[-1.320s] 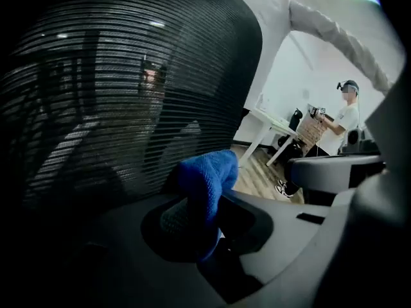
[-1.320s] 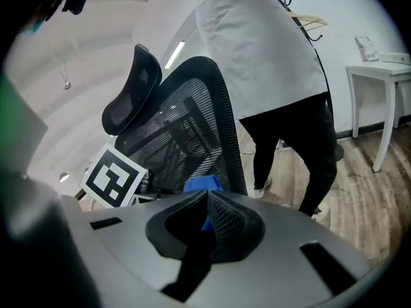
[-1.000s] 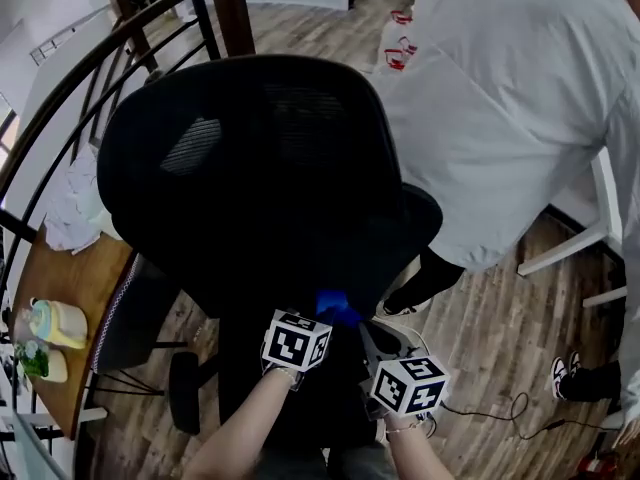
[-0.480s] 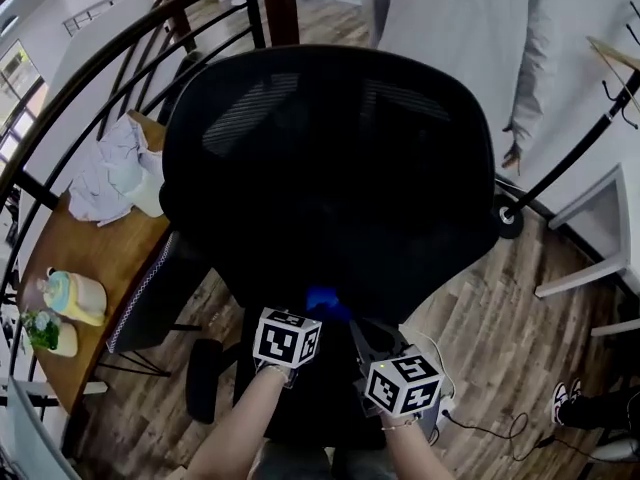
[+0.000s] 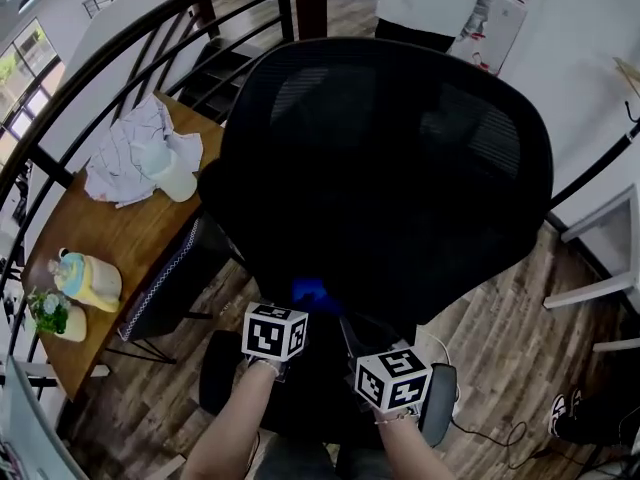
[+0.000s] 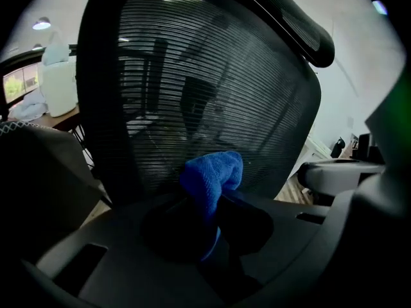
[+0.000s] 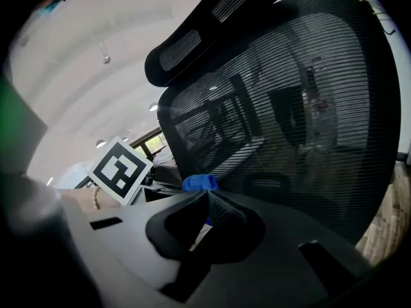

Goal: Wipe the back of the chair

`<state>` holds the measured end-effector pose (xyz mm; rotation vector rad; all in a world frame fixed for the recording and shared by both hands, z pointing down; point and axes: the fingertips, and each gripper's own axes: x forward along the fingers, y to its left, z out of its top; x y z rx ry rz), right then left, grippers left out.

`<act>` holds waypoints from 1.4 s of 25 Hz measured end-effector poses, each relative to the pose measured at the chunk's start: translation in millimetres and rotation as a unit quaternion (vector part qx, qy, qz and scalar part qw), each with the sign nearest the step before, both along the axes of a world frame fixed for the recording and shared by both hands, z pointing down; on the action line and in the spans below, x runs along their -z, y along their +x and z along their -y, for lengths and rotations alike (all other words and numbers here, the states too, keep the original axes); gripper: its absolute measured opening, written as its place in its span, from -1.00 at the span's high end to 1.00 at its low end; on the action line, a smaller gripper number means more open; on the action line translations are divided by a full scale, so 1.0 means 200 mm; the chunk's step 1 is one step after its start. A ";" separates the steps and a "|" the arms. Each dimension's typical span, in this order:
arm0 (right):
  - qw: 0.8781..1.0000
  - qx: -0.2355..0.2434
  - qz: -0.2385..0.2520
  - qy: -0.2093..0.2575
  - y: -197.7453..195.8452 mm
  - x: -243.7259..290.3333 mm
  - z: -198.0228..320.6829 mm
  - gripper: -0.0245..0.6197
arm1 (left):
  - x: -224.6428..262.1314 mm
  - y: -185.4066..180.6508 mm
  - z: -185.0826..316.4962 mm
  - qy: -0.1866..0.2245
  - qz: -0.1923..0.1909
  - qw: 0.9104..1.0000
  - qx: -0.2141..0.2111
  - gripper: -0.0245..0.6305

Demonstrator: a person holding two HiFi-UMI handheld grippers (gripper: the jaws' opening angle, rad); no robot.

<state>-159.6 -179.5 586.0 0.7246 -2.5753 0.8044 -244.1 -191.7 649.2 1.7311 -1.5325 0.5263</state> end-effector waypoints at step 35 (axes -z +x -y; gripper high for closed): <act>0.996 -0.053 -0.009 0.070 0.18 0.35 -0.15 0.84 | 0.68 0.21 -0.22 0.129 -0.008 0.983 -0.127 0.70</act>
